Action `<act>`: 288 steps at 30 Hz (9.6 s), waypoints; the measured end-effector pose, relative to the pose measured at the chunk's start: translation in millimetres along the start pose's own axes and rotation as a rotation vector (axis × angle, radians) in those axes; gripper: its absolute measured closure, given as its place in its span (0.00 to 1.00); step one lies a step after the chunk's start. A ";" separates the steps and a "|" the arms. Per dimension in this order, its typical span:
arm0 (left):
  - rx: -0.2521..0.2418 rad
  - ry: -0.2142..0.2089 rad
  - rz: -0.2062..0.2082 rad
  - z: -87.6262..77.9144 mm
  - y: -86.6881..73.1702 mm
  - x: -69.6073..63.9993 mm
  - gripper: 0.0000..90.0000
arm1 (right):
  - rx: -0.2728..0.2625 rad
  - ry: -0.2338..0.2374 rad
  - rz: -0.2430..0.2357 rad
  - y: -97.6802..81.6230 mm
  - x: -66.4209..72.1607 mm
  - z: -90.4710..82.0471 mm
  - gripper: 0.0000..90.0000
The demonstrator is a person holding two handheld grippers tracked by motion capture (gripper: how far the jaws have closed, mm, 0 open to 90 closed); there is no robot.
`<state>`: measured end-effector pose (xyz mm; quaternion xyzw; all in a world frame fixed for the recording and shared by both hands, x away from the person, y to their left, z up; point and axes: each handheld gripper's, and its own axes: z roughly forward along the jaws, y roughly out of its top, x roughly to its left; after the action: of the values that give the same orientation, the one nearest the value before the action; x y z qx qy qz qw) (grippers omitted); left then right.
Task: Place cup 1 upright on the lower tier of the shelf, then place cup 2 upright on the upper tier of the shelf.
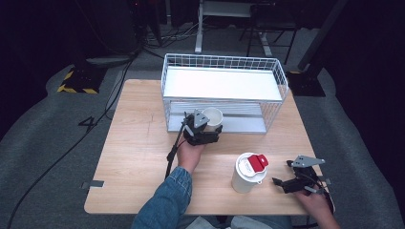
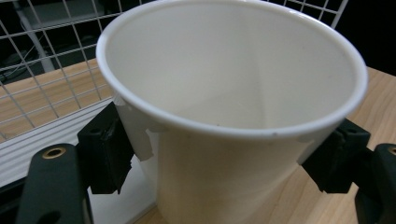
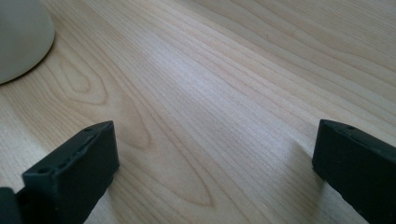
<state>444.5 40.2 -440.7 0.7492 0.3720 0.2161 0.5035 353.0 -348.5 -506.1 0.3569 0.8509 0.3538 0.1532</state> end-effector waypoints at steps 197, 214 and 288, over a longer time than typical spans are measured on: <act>0.479 0.114 -0.056 -155.3 -130.5 64.8 0.01 | 0.001 -0.026 0.033 3.0 2.0 2.7 0.01; 0.424 0.125 -0.064 -154.2 -135.2 65.8 0.00 | -0.007 -0.051 0.026 1.6 4.5 0.7 0.01; 0.423 0.143 -0.076 -154.4 -135.5 63.7 0.00 | -0.332 0.289 -0.127 58.6 93.0 -4.1 0.00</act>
<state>330.8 210.5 -506.2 0.8064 0.4716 0.1668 0.3153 315.2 -255.0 -462.3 0.2180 0.8149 0.5259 0.1085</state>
